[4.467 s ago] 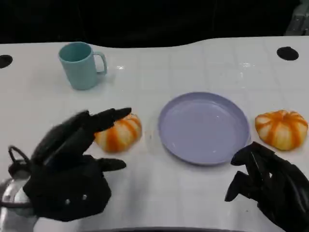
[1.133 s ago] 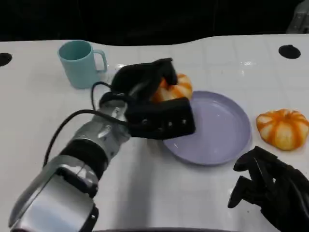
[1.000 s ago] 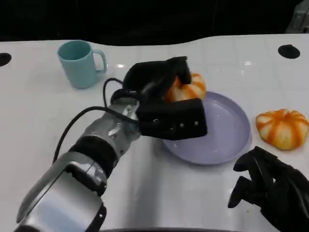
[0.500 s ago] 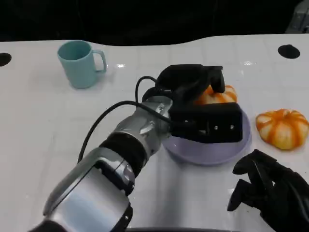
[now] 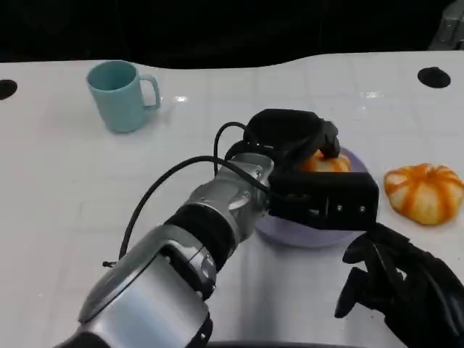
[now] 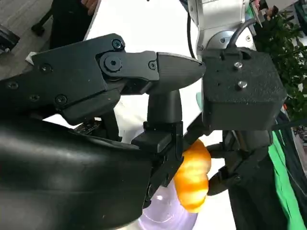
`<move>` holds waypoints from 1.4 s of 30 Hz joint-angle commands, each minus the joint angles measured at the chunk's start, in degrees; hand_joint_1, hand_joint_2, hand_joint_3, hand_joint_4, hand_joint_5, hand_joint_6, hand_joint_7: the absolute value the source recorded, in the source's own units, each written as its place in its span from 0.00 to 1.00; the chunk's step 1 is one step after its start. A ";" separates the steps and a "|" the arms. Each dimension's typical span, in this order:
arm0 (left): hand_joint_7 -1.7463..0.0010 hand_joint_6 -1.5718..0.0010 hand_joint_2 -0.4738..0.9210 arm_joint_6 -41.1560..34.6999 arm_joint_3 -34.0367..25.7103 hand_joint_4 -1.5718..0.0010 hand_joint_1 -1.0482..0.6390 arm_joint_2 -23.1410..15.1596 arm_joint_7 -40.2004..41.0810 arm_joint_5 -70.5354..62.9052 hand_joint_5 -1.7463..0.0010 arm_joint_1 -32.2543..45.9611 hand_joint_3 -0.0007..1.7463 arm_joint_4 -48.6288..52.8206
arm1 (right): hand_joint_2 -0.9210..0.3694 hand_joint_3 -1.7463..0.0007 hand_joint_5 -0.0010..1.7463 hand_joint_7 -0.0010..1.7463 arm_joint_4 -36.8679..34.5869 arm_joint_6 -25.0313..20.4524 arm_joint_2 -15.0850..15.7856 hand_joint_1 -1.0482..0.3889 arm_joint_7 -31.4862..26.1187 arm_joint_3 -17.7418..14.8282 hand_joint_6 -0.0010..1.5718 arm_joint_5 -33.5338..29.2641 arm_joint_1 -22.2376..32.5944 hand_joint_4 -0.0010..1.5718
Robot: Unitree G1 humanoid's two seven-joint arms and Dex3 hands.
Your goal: Grasp the bread from the table and place it into the plate.
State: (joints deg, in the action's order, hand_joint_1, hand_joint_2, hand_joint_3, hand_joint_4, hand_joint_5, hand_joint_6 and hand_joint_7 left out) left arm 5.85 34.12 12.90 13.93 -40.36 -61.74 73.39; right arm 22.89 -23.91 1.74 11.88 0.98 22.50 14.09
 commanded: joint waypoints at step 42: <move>0.95 0.75 1.00 4.50 -26.16 0.88 0.23 -8.81 -37.78 34.40 0.69 13.66 0.17 -19.75 | 0.00 0.76 1.00 0.90 -0.79 -1.90 0.77 0.43 -0.46 -2.48 0.32 0.81 -1.15 0.39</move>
State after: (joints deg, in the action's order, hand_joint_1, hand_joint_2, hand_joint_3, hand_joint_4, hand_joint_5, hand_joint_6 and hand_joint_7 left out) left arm 11.52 9.49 4.93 -22.70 -8.15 -50.29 56.82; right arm 21.96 -25.61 1.97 11.51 -0.87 22.88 13.10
